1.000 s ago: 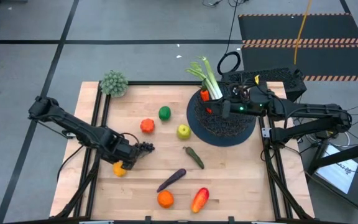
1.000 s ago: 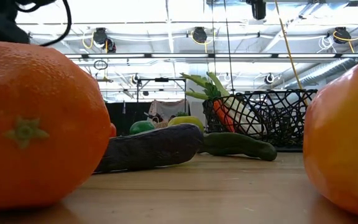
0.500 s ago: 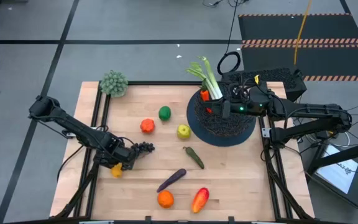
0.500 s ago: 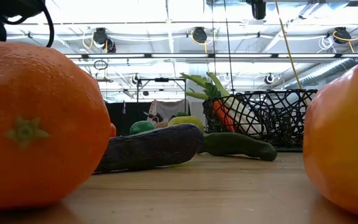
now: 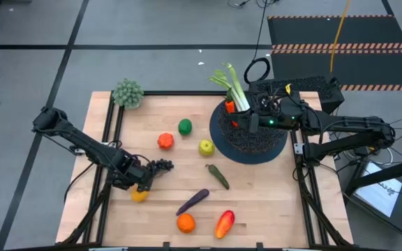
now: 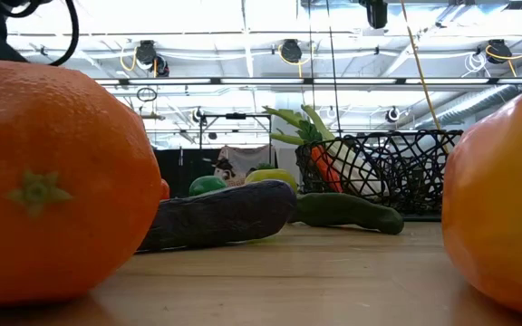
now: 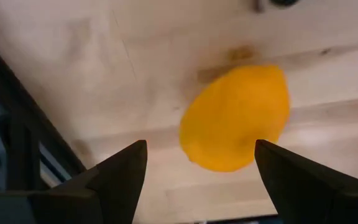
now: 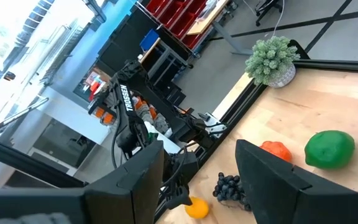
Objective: Build produce basket
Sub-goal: Put the yellow lemon into the black woven basket
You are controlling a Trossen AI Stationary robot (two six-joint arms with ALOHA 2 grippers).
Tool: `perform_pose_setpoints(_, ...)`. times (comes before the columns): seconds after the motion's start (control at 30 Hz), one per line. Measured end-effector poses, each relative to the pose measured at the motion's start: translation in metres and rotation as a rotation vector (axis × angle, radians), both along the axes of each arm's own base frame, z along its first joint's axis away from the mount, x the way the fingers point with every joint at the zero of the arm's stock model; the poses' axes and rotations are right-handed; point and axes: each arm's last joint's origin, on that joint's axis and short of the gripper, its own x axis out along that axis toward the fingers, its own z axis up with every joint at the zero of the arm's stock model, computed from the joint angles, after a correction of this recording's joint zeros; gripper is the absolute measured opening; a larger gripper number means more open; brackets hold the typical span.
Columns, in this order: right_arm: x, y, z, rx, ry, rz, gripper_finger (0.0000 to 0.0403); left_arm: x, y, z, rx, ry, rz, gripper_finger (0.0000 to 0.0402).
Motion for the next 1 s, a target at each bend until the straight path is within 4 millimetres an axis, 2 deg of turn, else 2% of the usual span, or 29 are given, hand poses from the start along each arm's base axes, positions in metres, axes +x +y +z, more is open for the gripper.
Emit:
perform_pose_setpoints(0.13,0.000,0.000,0.000,-0.015,0.003,0.002,0.0193,0.005,-0.001,0.000,0.031,-0.099,-0.081,0.0307)
perform_pose_setpoints(0.37,0.000,0.000,0.000,-0.016,0.003,0.018,0.0193,0.004,0.000,-0.004,0.065,-0.163,-0.281,0.0331)
perform_pose_setpoints(0.67,0.000,0.002,0.000,0.015,-0.002,0.052,0.0193,0.009,-0.004,-0.004,0.042,-0.322,-0.552,0.0333)
perform_pose_setpoints(1.0,0.000,0.001,0.000,0.021,-0.003,0.050,0.0193,0.016,-0.010,-0.023,0.056,-0.287,-0.757,0.0333)
